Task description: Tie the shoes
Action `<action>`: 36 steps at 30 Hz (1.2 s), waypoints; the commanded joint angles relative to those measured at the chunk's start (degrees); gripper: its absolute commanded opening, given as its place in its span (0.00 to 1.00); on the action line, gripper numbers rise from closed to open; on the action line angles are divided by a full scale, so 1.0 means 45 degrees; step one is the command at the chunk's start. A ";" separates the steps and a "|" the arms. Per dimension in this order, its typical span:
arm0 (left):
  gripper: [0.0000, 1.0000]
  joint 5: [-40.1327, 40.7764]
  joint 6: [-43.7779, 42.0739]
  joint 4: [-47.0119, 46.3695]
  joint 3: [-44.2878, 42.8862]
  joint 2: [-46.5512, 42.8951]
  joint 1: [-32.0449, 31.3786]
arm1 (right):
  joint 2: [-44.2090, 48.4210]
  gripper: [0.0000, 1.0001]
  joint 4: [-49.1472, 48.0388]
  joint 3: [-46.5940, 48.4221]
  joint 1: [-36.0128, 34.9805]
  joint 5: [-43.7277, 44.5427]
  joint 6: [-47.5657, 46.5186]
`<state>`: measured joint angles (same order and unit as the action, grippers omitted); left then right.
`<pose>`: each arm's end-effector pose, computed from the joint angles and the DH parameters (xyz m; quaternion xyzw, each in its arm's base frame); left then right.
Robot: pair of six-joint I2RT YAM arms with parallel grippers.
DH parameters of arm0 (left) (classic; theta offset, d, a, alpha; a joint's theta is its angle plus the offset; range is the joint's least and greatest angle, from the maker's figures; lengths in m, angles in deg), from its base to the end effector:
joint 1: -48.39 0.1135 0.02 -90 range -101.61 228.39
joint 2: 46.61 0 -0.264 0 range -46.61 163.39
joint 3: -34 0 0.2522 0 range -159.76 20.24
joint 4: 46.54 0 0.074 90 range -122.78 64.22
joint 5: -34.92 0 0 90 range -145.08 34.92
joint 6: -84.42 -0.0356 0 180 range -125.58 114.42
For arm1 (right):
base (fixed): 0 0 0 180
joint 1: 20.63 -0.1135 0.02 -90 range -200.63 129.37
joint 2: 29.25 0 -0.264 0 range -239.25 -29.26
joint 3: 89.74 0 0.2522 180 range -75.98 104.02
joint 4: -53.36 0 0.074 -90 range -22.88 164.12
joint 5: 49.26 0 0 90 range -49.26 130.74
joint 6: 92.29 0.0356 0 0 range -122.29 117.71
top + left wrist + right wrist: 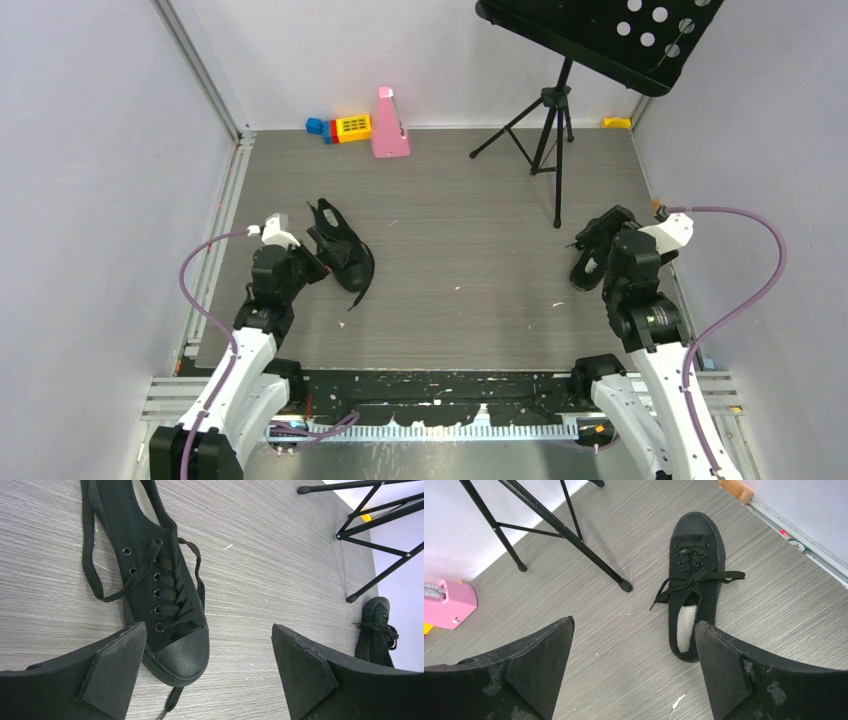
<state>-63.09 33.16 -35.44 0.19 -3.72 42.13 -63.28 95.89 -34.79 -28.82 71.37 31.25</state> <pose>0.1766 -0.0244 0.2157 -0.1904 0.7966 -0.2714 0.5055 0.1353 0.0011 0.3128 0.3199 0.7457 -0.0111 0.5843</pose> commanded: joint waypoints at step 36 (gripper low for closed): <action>0.99 0.5025 -0.2093 0.3384 -0.6864 0.8563 -0.1445 | -0.4191 0.96 -0.1950 0.1237 -0.0019 -0.5618 -0.0385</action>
<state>-42.00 25.47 -23.40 -22.96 28.74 35.77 -81.90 90.69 -32.62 -28.82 48.44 29.35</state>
